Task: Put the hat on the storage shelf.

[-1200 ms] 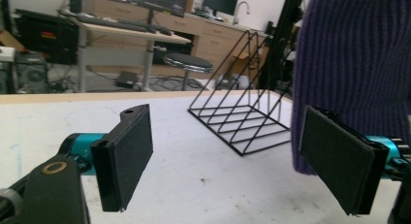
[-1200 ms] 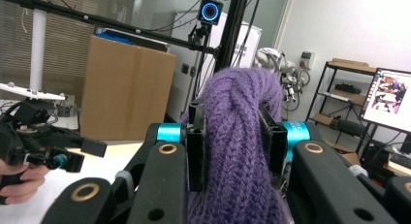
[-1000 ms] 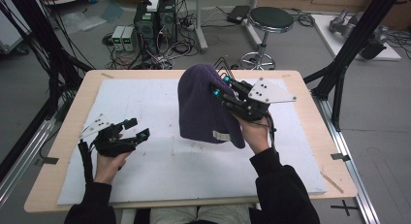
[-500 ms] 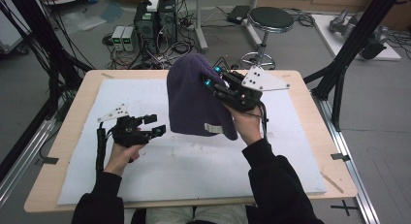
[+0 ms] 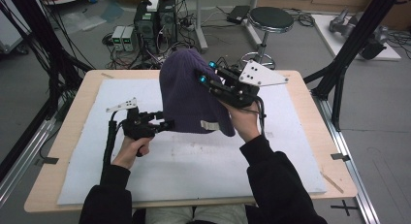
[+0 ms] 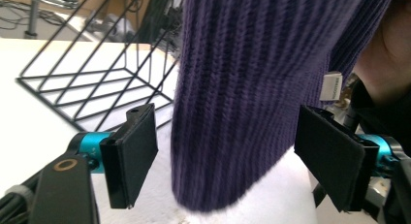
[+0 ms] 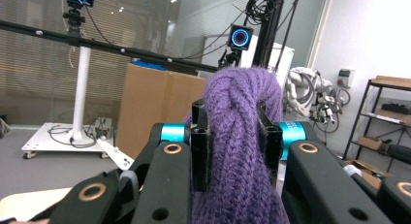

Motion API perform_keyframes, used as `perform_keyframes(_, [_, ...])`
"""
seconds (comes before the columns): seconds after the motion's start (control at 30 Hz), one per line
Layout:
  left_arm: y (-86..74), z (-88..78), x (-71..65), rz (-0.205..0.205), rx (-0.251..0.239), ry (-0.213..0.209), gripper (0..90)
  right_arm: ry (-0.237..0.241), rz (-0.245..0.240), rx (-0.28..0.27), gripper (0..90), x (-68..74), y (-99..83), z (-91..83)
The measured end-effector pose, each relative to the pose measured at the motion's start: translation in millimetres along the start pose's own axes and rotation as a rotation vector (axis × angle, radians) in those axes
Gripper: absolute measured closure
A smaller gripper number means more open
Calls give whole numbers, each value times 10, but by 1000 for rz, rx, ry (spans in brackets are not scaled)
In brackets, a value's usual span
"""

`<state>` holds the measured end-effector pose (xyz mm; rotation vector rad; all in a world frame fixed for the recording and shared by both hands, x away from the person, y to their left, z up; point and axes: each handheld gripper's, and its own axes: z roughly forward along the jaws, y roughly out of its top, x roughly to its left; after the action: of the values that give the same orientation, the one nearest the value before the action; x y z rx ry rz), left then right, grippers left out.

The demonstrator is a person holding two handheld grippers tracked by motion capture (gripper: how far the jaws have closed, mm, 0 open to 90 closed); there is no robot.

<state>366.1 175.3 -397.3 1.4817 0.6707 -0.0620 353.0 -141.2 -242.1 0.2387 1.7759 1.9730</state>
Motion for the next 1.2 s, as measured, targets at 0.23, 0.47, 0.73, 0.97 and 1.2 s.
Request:
perform_keyframes(0.23, [26,-7,-59,66,-83,44,633,15,-9,14,737,36,30,19])
perform_keyframes(0.47, [79,-26,-128,155,-81,191,819,-6,8,74,737,-84,25,-55])
perform_keyframes(0.73, [65,225,-202,215,-60,248,818,-39,-11,136,738,-277,22,-159])
perform_keyframes(0.97, [144,486,-265,252,-64,241,819,-98,-2,134,736,-530,47,-361])
perform_keyframes(1.2, [300,738,-273,322,-85,269,821,-136,-4,109,736,-799,64,-480])
